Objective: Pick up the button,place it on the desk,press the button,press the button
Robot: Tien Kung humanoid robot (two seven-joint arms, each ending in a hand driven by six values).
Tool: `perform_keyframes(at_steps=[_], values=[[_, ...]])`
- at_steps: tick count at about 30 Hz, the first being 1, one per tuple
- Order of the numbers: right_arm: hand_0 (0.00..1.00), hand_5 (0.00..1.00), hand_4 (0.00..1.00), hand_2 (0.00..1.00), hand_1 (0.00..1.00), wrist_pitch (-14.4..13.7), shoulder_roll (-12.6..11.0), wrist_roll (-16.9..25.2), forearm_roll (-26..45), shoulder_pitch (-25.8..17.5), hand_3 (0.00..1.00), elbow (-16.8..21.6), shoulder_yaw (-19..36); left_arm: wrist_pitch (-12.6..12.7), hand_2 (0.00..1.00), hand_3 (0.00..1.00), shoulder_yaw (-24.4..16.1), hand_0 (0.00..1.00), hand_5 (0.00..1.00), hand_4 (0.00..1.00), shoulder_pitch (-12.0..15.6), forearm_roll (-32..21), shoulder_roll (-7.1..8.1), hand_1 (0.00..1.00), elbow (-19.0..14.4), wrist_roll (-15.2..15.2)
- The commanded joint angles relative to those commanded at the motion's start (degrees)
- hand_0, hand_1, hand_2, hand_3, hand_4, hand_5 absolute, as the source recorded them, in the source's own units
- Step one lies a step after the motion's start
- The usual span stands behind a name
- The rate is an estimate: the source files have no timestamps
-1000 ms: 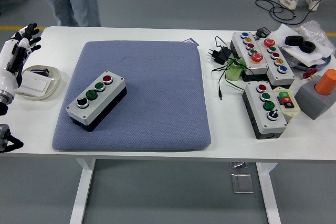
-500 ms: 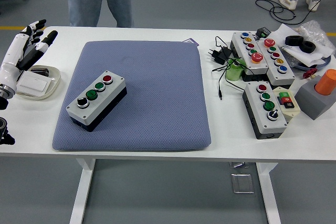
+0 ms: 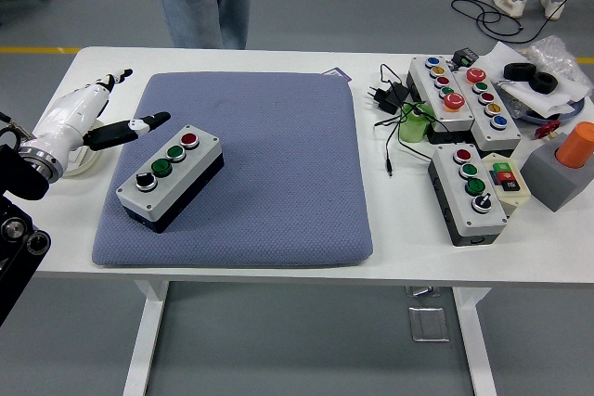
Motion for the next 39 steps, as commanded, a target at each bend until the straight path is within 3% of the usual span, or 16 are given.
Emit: perform_keyframes(at_steps=[6, 13, 17, 23, 27, 28, 33, 34, 39], values=[[0.708, 0.104, 0.322, 0.705, 0.669, 0.0, 0.0, 0.1, 0.4, 0.1, 0.609, 0.0, -0.3, -3.9, 0.998, 0.998, 3.2, 0.895, 0.946, 0.998, -0.9, 6.8, -0.31, 0.96, -0.6, 3.5], [0.708, 0.101, 0.319, 0.703, 0.668, 0.0, 0.0, 0.0, 0.3, 0.1, 0.609, 0.0, -0.3, -8.3, 0.998, 0.998, 5.6, 0.898, 0.949, 0.998, -1.6, 7.9, -0.93, 0.959, 0.5, 6.1], [0.708, 0.101, 0.318, 0.703, 0.667, 0.0, 0.0, 0.2, 0.8, 0.1, 0.609, 0.0, -0.7, -9.6, 0.998, 0.998, 6.2, 0.884, 0.944, 0.998, -1.6, 6.4, -1.18, 0.95, 1.0, 6.8], [0.708, 0.1, 0.318, 0.703, 0.668, 0.0, 0.0, 0.1, 0.6, 0.2, 0.609, 0.0, -0.7, -10.3, 0.987, 0.998, 7.7, 0.861, 0.945, 0.998, -2.1, 5.1, -1.61, 0.94, 2.2, 7.8], [0.708, 0.1, 0.318, 0.703, 0.668, 0.0, 0.0, 0.1, 0.5, 0.1, 0.609, 0.0, -0.7, -10.0, 0.987, 0.998, 8.8, 0.861, 0.945, 0.998, -2.9, 4.9, -2.44, 0.94, 5.1, 8.5], [0.708, 0.101, 0.317, 0.703, 0.667, 0.0, -0.1, 0.1, 0.5, 0.1, 0.608, 0.0, -0.8, -9.9, 0.956, 0.998, 8.9, 0.81, 0.944, 0.998, -3.0, 4.9, -2.5, 0.904, 5.3, 8.5], [0.708, 0.101, 0.317, 0.703, 0.667, -0.1, -0.1, 0.0, 0.1, 0.0, 0.608, 0.0, -0.6, -9.5, 0.956, 0.998, 9.5, 0.81, 0.944, 0.998, -3.8, 6.0, -3.42, 0.904, 8.0, 9.1], [0.707, 0.101, 0.317, 0.702, 0.667, -0.1, -0.1, 0.0, 0.1, 0.0, 0.607, 0.0, -0.6, -9.6, 0.885, 0.998, 9.6, 0.713, 0.917, 0.998, -3.9, 6.1, -3.54, 0.827, 8.3, 9.1], [0.707, 0.101, 0.317, 0.702, 0.667, -0.1, -0.1, 0.0, 0.1, -0.1, 0.607, 0.0, -0.6, -10.5, 0.885, 0.998, 10.6, 0.713, 0.917, 0.998, -4.5, 7.7, -4.01, 0.827, 9.3, 8.3]])
